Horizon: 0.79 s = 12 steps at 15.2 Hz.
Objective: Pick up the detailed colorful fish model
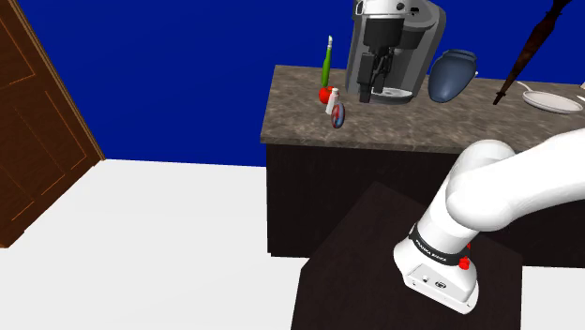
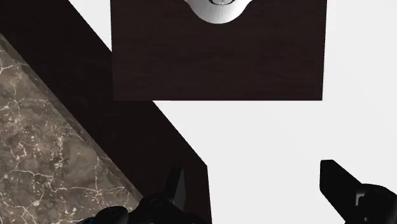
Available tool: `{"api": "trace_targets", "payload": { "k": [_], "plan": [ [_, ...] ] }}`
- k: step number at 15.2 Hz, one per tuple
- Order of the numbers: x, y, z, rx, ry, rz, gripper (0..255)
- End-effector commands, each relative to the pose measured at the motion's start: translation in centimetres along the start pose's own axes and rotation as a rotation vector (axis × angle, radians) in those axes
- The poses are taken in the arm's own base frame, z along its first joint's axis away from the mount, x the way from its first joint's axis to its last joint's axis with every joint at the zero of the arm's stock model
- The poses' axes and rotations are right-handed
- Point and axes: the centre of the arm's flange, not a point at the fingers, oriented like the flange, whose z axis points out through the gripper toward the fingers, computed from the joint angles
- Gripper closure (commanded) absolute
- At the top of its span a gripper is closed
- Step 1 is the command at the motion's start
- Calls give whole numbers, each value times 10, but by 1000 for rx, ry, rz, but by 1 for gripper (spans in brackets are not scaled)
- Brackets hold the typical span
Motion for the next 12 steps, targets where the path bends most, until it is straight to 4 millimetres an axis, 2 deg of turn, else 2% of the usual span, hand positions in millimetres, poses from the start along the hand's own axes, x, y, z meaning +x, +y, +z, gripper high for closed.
{"api": "trace_targets", "payload": {
  "k": [1, 12],
  "plan": [
    [0, 0, 0, 0, 0, 0, 0],
    [84, 87, 55, 2, 101, 332, 0]
  ]
}}
